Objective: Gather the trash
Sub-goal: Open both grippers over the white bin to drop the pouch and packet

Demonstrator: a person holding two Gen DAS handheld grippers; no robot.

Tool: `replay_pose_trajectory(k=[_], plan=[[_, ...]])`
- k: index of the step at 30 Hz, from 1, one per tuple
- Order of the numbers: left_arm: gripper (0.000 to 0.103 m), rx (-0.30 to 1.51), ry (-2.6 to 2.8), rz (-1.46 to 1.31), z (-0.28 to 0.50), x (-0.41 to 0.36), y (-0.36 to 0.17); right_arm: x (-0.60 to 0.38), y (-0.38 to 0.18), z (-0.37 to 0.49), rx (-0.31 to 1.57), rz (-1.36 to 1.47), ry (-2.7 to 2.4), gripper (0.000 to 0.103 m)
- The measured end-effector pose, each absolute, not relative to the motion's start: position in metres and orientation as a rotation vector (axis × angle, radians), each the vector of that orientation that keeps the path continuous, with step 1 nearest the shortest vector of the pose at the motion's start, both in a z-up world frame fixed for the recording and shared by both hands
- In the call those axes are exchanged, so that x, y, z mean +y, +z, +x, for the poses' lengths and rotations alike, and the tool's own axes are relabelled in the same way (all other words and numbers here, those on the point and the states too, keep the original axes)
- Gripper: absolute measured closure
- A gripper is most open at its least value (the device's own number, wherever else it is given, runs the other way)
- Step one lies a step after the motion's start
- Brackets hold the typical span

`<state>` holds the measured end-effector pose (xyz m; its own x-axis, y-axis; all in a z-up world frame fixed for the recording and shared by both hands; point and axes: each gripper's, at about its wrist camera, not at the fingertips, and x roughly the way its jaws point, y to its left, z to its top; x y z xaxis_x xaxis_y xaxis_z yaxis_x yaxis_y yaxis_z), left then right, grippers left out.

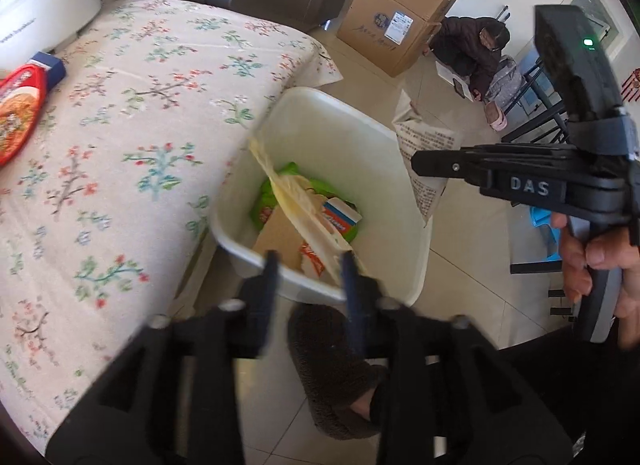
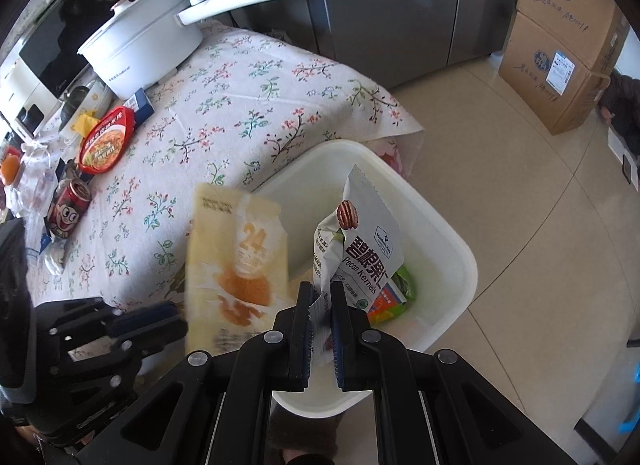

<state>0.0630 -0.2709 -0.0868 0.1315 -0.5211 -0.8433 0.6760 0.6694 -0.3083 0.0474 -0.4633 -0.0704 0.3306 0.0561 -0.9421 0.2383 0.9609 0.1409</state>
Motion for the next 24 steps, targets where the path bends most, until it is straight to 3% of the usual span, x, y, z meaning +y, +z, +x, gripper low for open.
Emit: replay_pose_trajectory(k=[1,9,19,20,21,23,24], plan=[[0.045,1.132,-0.864,0.165,0.063,-0.265,-0.085,-0.460,-0.073,0.050,1.241,0.265,-0.119,0.094],[0.023,1.093,-0.743,0.235,0.052,-0.205,-0.072,-0.444,-0.090,0.067,1.302,0.201,-0.124,0.094],[0.011,1.035,-0.578,0.308,0.052,-0.133,-0.045,-0.443,-0.112,0.083,1.353,0.199,-0.166,0.090],[0.010,1.029,-0.559,0.316,0.054,-0.126,-0.044,-0.442,-0.112,0.084,1.352,0.198,-0.168,0.079],[0.009,1.025,-0.538,0.324,0.056,-0.120,-0.043,-0.441,-0.111,0.085,1.352,0.199,-0.173,0.055],[0.008,1.025,-0.498,0.335,0.063,-0.107,-0.043,-0.439,-0.104,0.085,1.327,0.202,-0.193,0.030],[0.008,1.027,-0.479,0.336,0.066,-0.101,-0.043,-0.436,-0.099,0.086,1.315,0.203,-0.190,0.030]])
